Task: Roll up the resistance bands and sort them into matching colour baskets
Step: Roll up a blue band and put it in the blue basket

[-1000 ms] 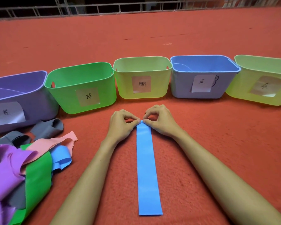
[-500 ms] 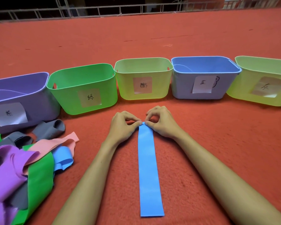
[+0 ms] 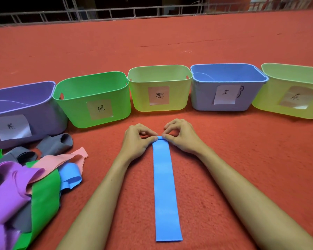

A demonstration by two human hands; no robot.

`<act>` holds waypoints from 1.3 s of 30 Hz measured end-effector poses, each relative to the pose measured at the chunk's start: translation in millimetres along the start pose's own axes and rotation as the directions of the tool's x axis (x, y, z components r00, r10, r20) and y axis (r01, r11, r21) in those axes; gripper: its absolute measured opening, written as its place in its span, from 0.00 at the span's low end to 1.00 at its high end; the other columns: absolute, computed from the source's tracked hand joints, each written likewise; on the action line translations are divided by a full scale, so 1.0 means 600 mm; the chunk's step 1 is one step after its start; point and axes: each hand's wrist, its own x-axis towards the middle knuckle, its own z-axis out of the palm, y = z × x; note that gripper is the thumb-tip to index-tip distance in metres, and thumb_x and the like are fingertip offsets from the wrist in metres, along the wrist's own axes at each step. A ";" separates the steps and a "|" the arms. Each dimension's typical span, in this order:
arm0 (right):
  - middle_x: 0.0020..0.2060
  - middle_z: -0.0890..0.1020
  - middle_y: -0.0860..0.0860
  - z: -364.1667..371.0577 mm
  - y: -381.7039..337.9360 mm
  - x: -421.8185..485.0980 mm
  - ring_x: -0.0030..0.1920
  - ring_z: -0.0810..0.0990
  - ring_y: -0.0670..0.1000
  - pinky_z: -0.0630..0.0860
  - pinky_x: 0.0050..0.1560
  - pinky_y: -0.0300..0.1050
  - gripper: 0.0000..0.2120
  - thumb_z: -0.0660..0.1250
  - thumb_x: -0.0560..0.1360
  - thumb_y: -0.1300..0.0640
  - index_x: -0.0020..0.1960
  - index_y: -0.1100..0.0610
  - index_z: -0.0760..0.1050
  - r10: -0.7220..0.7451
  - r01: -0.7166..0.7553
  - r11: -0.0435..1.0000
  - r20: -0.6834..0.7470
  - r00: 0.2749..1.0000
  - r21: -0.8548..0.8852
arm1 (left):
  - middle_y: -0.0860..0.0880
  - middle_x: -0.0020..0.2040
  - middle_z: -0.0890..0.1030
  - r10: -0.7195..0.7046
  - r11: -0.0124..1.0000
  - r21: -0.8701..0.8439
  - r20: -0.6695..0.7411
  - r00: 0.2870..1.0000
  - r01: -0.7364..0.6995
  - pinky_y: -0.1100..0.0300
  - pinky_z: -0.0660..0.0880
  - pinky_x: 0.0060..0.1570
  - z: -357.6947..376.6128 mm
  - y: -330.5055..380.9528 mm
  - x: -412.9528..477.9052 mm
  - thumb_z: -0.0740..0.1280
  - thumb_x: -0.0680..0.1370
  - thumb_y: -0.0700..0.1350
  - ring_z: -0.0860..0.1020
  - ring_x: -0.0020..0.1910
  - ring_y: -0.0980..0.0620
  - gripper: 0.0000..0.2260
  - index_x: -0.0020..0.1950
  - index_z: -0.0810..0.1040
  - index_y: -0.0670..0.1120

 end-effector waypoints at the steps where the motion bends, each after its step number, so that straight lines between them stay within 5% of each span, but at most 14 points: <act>1: 0.49 0.83 0.45 0.001 0.000 -0.001 0.53 0.77 0.46 0.63 0.55 0.27 0.05 0.77 0.72 0.56 0.40 0.47 0.86 -0.006 0.006 1.000 -0.006 1.000 -0.003 | 0.54 0.43 0.85 0.003 1.000 -0.001 -0.003 1.000 -0.003 0.72 0.72 0.45 0.000 0.000 0.000 0.81 0.70 0.42 0.80 0.45 0.59 0.08 0.43 0.89 0.54; 6: 0.48 0.83 0.44 0.006 -0.001 -0.004 0.53 0.78 0.47 0.64 0.56 0.27 0.04 0.77 0.72 0.58 0.40 0.50 0.84 -0.049 0.049 0.999 -0.028 0.998 -0.001 | 0.55 0.45 0.86 -0.023 1.000 -0.006 0.023 0.999 0.023 0.70 0.73 0.47 -0.003 0.000 0.001 0.80 0.73 0.44 0.81 0.47 0.60 0.06 0.45 0.89 0.55; 13: 0.48 0.83 0.44 0.002 -0.005 -0.006 0.53 0.78 0.47 0.70 0.58 0.42 0.08 0.77 0.72 0.57 0.40 0.45 0.82 -0.049 0.049 0.999 -0.003 0.999 0.015 | 0.56 0.45 0.85 -0.018 0.999 0.048 0.019 1.000 0.017 0.72 0.74 0.47 -0.002 0.004 -0.002 0.79 0.73 0.44 0.82 0.48 0.61 0.03 0.43 0.89 0.52; 23: 0.50 0.83 0.43 -0.001 -0.001 -0.005 0.55 0.76 0.42 0.63 0.56 0.28 0.04 0.78 0.72 0.55 0.43 0.46 0.86 -0.024 0.023 1.000 0.043 0.999 0.009 | 0.56 0.43 0.85 -0.043 0.998 0.035 0.016 0.999 0.043 0.65 0.77 0.48 -0.004 0.011 -0.008 0.81 0.70 0.44 0.82 0.46 0.61 0.07 0.39 0.88 0.56; 32: 0.51 0.83 0.43 -0.002 -0.004 -0.006 0.54 0.75 0.42 0.65 0.57 0.33 0.05 0.77 0.73 0.56 0.42 0.45 0.86 -0.017 0.016 0.999 0.046 0.999 0.035 | 0.55 0.43 0.85 -0.043 0.999 0.006 0.019 0.999 0.043 0.71 0.73 0.45 -0.005 0.013 -0.009 0.81 0.69 0.43 0.82 0.44 0.60 0.07 0.39 0.88 0.54; 39: 0.52 0.83 0.43 -0.004 -0.004 -0.007 0.56 0.75 0.43 0.65 0.57 0.31 0.05 0.77 0.73 0.55 0.42 0.45 0.86 -0.019 0.016 0.999 0.061 0.998 0.043 | 0.56 0.43 0.85 -0.029 0.999 0.044 0.015 0.999 0.029 0.61 0.78 0.51 -0.002 0.009 -0.009 0.80 0.71 0.46 0.82 0.47 0.60 0.04 0.40 0.88 0.55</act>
